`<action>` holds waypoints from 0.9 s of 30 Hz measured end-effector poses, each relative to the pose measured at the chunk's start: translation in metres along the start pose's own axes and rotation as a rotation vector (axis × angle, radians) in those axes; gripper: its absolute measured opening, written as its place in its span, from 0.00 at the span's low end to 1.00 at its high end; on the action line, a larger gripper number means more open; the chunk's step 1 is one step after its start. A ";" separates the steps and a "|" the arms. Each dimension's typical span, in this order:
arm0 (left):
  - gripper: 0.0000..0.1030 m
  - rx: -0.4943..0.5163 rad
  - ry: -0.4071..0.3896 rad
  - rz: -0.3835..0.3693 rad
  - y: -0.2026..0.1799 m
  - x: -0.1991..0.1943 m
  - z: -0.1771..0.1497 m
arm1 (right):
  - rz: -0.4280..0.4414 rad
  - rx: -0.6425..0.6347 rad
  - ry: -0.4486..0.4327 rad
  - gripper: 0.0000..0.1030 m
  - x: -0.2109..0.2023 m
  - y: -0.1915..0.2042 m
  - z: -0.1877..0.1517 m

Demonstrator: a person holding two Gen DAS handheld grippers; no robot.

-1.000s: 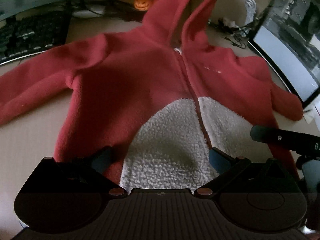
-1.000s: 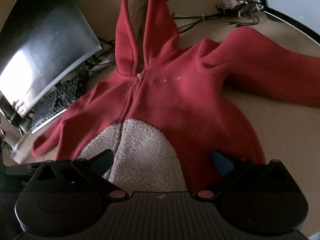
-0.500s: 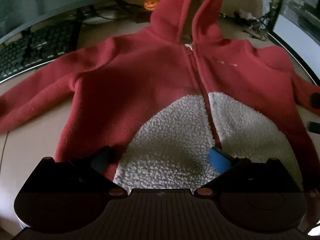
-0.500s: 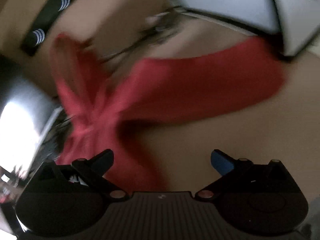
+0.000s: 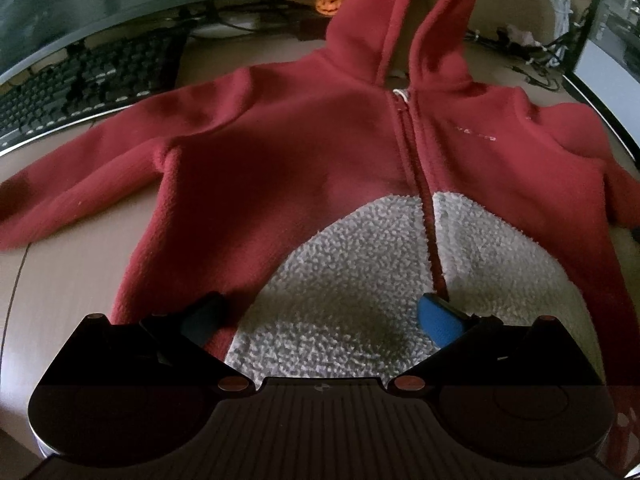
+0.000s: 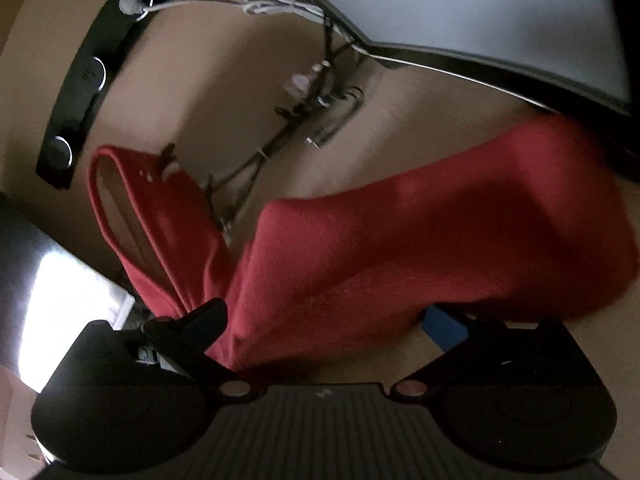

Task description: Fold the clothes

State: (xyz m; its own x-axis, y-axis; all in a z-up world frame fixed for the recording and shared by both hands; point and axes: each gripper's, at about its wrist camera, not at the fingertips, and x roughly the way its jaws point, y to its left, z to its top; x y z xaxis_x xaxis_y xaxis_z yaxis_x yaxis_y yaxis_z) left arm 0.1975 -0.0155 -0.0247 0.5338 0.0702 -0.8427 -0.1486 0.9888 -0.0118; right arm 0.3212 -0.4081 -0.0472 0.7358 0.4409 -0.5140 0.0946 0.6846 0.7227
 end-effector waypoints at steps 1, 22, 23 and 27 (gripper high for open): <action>1.00 -0.002 0.001 0.004 0.000 0.000 0.000 | 0.002 -0.002 -0.013 1.00 0.005 0.001 0.002; 1.00 0.041 -0.008 -0.085 0.022 -0.010 -0.012 | -0.180 0.086 0.015 0.60 -0.030 -0.005 -0.008; 1.00 0.038 -0.011 -0.088 0.023 -0.010 -0.013 | -0.154 0.107 0.051 0.62 -0.028 -0.004 -0.011; 1.00 0.041 -0.017 -0.082 0.021 -0.009 -0.013 | -0.037 0.183 0.148 0.66 -0.005 0.001 -0.017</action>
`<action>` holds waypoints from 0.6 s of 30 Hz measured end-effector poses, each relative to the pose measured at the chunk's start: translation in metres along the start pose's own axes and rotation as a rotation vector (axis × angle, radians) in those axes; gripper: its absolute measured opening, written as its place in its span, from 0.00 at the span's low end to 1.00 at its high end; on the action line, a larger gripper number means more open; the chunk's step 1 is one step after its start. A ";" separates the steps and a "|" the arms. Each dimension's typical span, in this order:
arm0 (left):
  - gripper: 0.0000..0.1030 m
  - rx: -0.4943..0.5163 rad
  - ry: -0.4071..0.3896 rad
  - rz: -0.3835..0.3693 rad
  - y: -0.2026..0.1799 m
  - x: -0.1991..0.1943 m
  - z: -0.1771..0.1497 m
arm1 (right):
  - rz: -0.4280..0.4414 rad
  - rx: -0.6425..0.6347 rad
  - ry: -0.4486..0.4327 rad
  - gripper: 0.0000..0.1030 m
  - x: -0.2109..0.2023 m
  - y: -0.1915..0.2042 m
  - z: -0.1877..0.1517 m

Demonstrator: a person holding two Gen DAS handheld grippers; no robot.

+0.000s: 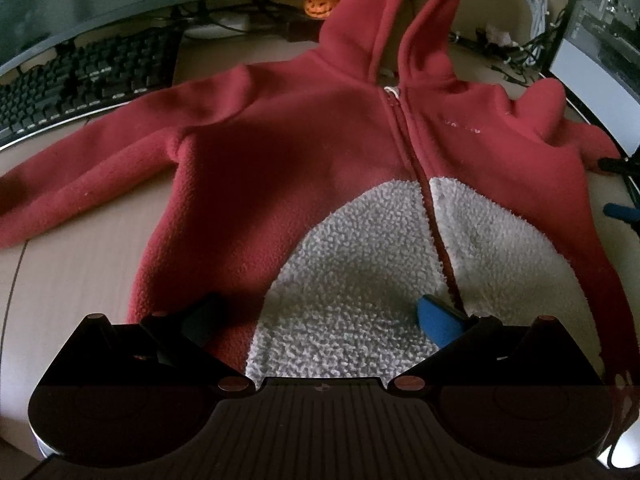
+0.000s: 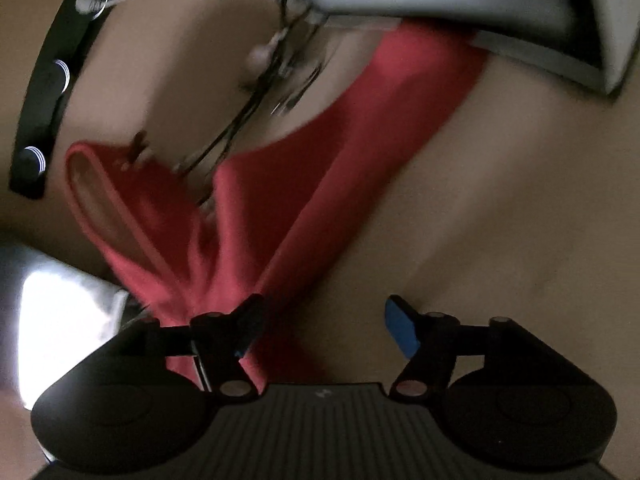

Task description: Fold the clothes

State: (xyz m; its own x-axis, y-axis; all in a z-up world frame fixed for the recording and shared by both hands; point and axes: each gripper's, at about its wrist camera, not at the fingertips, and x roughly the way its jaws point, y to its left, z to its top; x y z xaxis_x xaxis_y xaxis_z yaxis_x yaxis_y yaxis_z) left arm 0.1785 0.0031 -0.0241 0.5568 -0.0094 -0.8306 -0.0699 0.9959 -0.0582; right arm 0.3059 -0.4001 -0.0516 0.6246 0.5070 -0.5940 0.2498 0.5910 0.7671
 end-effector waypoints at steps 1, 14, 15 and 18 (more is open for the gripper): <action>1.00 0.003 0.000 0.002 -0.001 0.000 0.000 | 0.030 0.020 0.021 0.66 0.008 0.001 0.000; 1.00 -0.013 0.003 0.017 0.001 -0.003 -0.003 | 0.258 0.146 -0.245 0.59 0.049 -0.002 0.061; 1.00 -0.014 0.003 0.021 0.002 -0.003 -0.004 | 0.267 0.112 -0.261 0.57 0.047 0.002 0.060; 1.00 -0.022 0.005 0.029 0.003 -0.005 -0.004 | 0.286 -0.007 -0.275 0.46 0.037 0.020 0.055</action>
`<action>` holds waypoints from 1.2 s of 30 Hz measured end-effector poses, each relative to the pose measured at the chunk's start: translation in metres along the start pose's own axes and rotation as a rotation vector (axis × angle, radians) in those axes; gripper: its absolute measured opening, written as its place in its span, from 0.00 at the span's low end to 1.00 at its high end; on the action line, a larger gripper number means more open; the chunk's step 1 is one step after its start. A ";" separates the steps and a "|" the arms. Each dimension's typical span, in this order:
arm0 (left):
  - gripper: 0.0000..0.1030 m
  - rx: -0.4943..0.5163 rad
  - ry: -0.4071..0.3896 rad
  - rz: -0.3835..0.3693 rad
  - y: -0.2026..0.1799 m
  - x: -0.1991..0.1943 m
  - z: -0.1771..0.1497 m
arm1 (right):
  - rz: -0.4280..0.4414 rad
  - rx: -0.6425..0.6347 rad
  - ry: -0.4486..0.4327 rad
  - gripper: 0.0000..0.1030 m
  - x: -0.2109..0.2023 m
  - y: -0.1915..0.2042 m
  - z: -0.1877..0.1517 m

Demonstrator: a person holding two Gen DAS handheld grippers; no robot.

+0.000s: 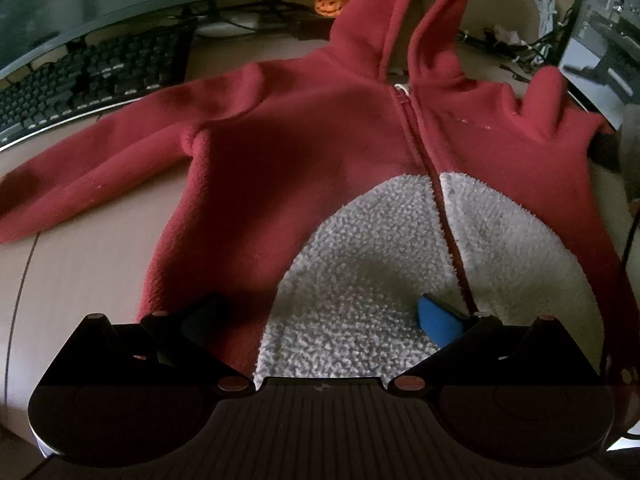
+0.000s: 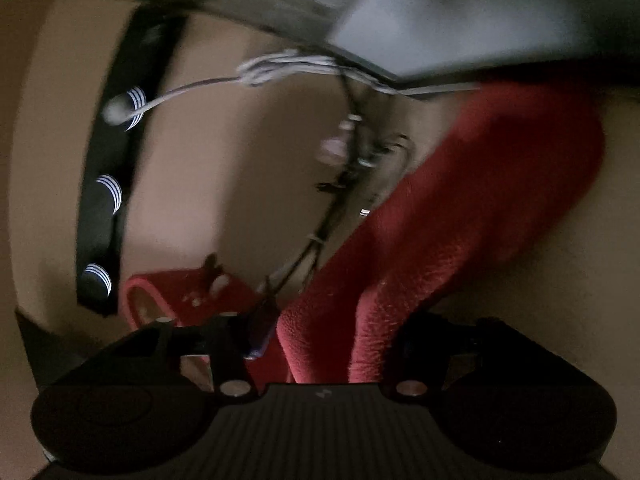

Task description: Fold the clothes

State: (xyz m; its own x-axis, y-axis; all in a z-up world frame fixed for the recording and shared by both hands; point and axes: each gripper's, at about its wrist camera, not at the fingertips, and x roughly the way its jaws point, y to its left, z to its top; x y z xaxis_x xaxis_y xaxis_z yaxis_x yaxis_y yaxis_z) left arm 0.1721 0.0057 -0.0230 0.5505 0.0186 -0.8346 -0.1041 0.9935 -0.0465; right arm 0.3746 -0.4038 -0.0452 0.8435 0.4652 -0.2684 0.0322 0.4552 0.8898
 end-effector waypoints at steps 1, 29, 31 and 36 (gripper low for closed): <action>1.00 -0.007 0.000 -0.001 0.001 -0.001 0.000 | 0.014 -0.039 0.006 0.46 -0.001 0.007 -0.001; 1.00 -0.108 -0.066 -0.341 0.049 -0.012 0.014 | -0.272 -1.236 0.440 0.84 0.001 0.161 -0.163; 1.00 -0.169 -0.089 -0.386 0.058 -0.016 0.024 | -0.160 -1.071 0.458 0.87 -0.020 0.165 -0.136; 1.00 -0.188 -0.129 -0.462 0.067 -0.021 0.041 | 0.084 -0.820 0.430 0.94 -0.050 0.183 -0.104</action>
State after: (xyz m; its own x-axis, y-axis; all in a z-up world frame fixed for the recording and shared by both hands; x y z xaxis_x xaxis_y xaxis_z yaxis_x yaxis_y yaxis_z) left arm 0.1871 0.0762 0.0138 0.6708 -0.3920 -0.6296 0.0339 0.8642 -0.5020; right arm 0.2830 -0.2652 0.0924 0.5497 0.6873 -0.4748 -0.5471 0.7257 0.4171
